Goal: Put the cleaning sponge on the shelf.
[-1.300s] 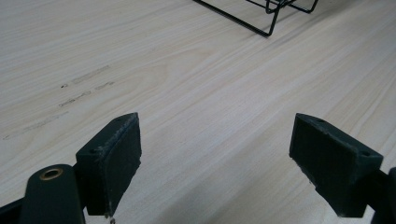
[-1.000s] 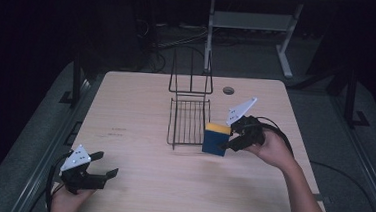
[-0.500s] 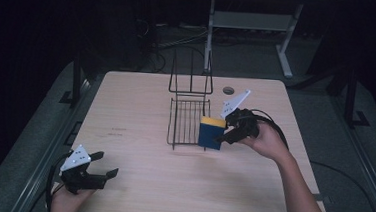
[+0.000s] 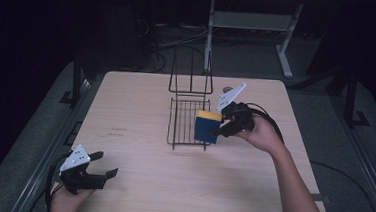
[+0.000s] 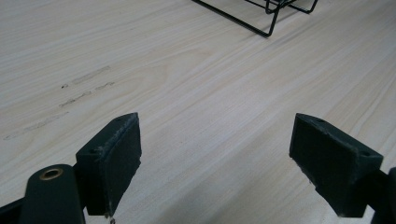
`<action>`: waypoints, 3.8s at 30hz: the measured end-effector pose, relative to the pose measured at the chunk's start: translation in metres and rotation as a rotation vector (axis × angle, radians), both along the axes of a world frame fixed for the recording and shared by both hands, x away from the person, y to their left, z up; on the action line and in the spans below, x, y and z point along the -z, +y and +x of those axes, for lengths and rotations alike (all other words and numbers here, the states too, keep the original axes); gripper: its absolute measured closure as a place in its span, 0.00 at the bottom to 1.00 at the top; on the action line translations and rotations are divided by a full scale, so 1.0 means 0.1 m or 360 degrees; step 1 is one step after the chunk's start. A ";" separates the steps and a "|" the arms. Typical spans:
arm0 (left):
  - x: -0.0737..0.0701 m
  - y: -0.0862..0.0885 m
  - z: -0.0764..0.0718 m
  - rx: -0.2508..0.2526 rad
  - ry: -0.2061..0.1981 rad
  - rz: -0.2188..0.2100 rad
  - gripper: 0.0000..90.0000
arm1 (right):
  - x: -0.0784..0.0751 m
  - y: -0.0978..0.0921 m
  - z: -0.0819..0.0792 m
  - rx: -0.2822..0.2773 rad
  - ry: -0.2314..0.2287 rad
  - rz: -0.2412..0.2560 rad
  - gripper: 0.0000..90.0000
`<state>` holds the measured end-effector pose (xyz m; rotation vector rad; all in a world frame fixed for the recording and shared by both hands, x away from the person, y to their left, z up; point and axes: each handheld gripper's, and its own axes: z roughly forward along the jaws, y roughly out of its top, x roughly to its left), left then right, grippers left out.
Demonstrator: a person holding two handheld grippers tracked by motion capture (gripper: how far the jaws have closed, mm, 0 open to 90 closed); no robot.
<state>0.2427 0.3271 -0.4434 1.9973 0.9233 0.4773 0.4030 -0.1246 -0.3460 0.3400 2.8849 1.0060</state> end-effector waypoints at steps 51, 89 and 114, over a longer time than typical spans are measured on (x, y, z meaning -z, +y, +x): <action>0.00 0.02 0.00 0.0008 -0.0007 -0.0006 0.18 | 0.20 0.27 0.53 0.0055 0.0023 0.0048 0.61; 0.00 0.02 0.00 0.0011 -0.0007 -0.0007 0.18 | 0.39 0.20 0.61 0.0098 0.0090 0.0045 0.60; 0.00 0.00 0.01 0.0015 -0.0003 0.0000 0.18 | 0.35 0.10 0.57 0.0127 0.0112 0.0040 0.43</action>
